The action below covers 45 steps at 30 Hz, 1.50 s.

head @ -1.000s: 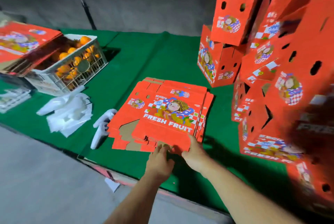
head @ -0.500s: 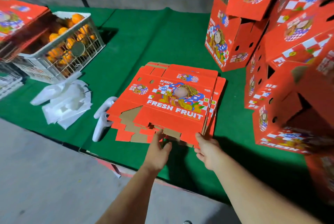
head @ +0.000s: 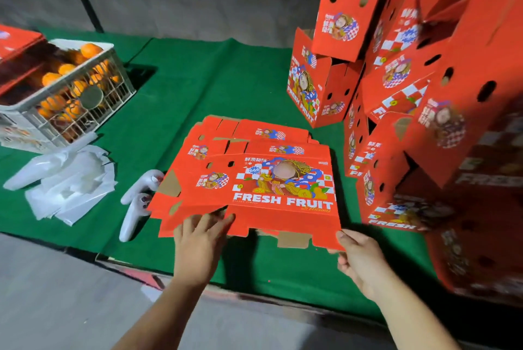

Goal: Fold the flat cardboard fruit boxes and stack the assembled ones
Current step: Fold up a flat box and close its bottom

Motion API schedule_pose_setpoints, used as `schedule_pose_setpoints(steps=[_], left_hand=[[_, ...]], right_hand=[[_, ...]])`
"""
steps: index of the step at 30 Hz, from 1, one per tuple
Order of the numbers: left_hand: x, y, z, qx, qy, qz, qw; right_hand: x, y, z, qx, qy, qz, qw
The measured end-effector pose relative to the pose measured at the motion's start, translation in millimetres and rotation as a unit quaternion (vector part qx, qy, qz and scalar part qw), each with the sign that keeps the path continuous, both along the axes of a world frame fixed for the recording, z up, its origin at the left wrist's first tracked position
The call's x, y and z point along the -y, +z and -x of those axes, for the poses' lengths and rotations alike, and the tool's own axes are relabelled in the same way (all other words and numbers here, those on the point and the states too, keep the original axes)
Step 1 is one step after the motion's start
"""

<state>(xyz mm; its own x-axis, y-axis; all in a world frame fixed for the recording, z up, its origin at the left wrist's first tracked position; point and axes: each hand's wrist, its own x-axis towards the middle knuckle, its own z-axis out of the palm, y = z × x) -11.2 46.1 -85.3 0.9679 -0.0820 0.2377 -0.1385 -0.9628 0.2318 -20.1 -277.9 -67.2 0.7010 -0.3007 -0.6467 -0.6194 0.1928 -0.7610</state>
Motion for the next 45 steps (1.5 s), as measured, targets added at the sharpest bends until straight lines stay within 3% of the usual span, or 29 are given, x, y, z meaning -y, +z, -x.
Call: schedule_pose_setpoints(steps=[2, 3, 7, 11, 14, 18, 19, 21, 24, 26, 28, 29, 31, 33, 38, 40, 43, 45], left_hand=[[-1.9, 20.8, -6.1, 0.042, -0.046, 0.002, 0.998], [-0.5, 35.4, -8.8, 0.022, -0.061, 0.019, 0.998], [7.6, 82.8, -14.8, -0.100, -0.126, 0.228, 0.960], [21.2, 123.2, -19.0, -0.030, -0.142, 0.288, 0.947], [42.4, 142.8, -10.8, 0.028, -0.158, 0.321, 0.933], [68.0, 151.1, 1.4, -0.041, -0.152, 0.474, 0.866], [69.6, 148.9, 1.7, -0.035, -0.144, 0.481, 0.864], [68.1, 148.5, 3.4, 0.002, -0.123, 0.483, 0.867], [59.7, 150.4, 0.6, 0.039, -0.073, 0.512, 0.855], [59.7, 152.9, -1.6, 0.014, -0.036, 0.594, 0.804], [71.9, 158.9, -3.0, -0.008, -0.012, 0.692, 0.722], [81.1, 162.6, -2.9, 0.006, -0.003, 0.728, 0.685], [102.3, 169.4, -0.9, 0.059, 0.027, 0.784, 0.617], [125.0, 173.6, 4.0, 0.102, 0.070, 0.804, 0.582], [181.6, 166.1, 21.2, 0.115, 0.131, 0.739, 0.650], [195.2, 162.1, 26.9, 0.084, 0.130, 0.743, 0.651], [206.0, 158.2, 29.2, 0.073, 0.132, 0.729, 0.668], [213.8, 158.0, 28.8, 0.099, 0.132, 0.724, 0.670]], right_hand=[[13.1, 15.8, 8.5, 0.000, 0.009, 0.019, 1.000], [18.9, 24.4, 10.1, 0.008, 0.013, 0.026, 1.000], [33.6, 67.5, 4.6, 0.083, 0.037, 0.070, 0.993], [27.2, 107.8, 10.8, 0.180, 0.055, 0.104, 0.977], [14.7, 115.0, 29.7, 0.251, 0.127, 0.231, 0.931], [8.6, 106.4, 43.7, 0.285, 0.265, 0.355, 0.850], [11.3, 105.4, 46.0, 0.281, 0.283, 0.379, 0.835], [22.1, 104.5, 49.6, 0.273, 0.300, 0.426, 0.809], [41.9, 111.5, 52.4, 0.268, 0.253, 0.472, 0.801], [49.0, 119.3, 52.4, 0.268, 0.184, 0.526, 0.786], [45.6, 130.4, 52.2, 0.288, 0.127, 0.573, 0.757], [39.4, 137.3, 54.9, 0.315, 0.106, 0.550, 0.767], [23.0, 150.0, 67.0, 0.372, 0.059, 0.424, 0.824], [4.1, 154.9, 84.6, 0.399, 0.032, 0.347, 0.848], [-27.2, 140.4, 112.6, 0.350, 0.125, 0.307, 0.876], [-25.4, 136.4, 115.5, 0.357, 0.141, 0.261, 0.886], [-11.8, 131.9, 126.2, 0.412, 0.183, 0.229, 0.863], [2.3, 127.1, 133.5, 0.462, 0.212, 0.270, 0.818]])
